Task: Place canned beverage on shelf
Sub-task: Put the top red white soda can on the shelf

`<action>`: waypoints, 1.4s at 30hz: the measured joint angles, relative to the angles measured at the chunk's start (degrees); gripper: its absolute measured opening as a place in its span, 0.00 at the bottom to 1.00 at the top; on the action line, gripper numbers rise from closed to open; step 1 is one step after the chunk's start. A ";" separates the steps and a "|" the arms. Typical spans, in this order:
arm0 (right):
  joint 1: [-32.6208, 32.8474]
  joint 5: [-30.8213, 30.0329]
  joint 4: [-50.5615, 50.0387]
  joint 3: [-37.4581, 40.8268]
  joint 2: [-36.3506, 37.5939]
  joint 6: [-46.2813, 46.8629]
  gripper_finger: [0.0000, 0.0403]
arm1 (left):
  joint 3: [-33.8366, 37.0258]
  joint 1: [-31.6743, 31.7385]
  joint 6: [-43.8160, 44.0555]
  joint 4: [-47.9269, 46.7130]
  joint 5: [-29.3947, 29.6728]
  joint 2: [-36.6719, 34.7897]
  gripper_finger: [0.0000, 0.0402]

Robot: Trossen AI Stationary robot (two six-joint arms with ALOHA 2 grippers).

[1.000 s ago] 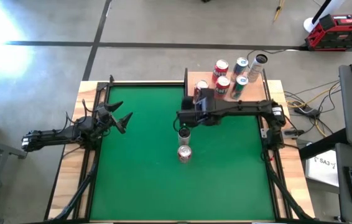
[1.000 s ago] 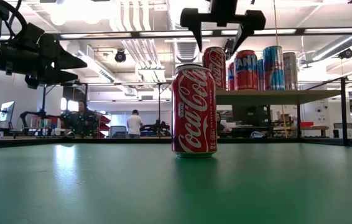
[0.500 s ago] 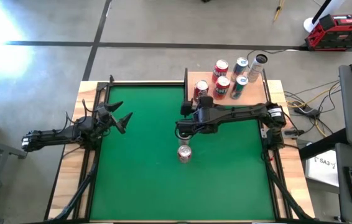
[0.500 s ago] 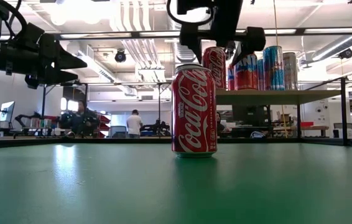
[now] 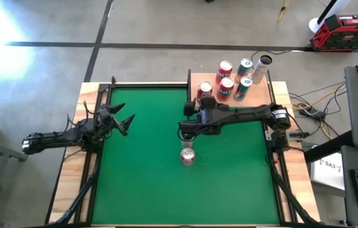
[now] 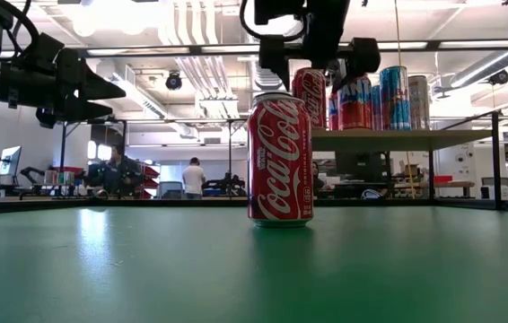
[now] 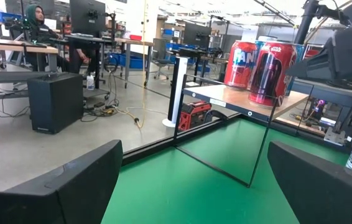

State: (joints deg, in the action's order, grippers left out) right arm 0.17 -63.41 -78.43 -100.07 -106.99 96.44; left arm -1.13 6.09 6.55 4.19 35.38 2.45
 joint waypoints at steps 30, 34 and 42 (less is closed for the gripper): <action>-5.49 -6.68 0.99 0.00 -6.24 7.10 0.75 | 0.00 0.00 0.00 0.00 0.00 0.01 0.96; -5.57 -6.76 1.10 0.00 -6.17 7.10 0.73 | 0.00 0.01 0.00 0.00 0.01 0.01 0.96; -8.10 -8.19 1.81 -1.29 -6.15 3.40 0.74 | 0.00 0.00 0.00 0.00 0.00 0.01 0.96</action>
State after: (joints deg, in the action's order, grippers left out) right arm -7.93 -71.59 -76.62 -101.37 -113.14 99.85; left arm -1.13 6.10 6.55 4.19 35.39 2.46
